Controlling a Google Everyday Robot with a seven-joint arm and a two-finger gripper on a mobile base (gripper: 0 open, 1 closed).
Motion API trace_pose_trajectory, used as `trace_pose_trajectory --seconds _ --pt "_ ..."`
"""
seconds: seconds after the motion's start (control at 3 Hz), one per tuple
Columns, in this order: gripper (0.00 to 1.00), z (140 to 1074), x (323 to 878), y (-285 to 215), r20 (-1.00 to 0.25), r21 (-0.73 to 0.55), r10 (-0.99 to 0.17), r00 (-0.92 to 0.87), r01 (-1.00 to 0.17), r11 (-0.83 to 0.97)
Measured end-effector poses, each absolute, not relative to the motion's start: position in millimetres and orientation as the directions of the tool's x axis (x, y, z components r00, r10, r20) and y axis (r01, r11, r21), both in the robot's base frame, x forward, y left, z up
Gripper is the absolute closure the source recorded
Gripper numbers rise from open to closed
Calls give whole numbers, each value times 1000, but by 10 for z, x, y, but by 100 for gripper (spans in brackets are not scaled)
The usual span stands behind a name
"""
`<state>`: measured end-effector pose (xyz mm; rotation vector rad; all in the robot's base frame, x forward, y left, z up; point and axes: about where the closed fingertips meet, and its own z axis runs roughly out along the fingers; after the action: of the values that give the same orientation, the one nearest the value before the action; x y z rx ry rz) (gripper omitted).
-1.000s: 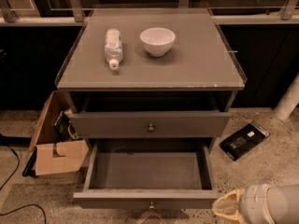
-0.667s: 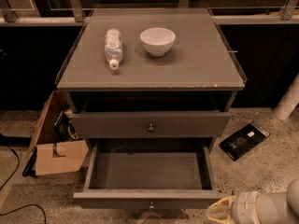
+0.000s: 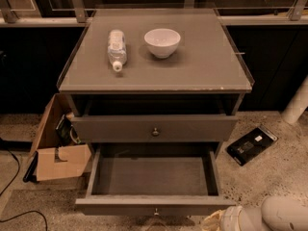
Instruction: Close middle drawer
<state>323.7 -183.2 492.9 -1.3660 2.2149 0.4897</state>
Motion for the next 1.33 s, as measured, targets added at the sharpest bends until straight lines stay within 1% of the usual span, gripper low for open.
trace_pose_trajectory --seconds 0.67,1.33 --pt "100 4857 3254 -1837 -589 49 -709 -388 -893 448" --pt "100 4504 3502 -1835 -622 68 -672 -402 -883 465"
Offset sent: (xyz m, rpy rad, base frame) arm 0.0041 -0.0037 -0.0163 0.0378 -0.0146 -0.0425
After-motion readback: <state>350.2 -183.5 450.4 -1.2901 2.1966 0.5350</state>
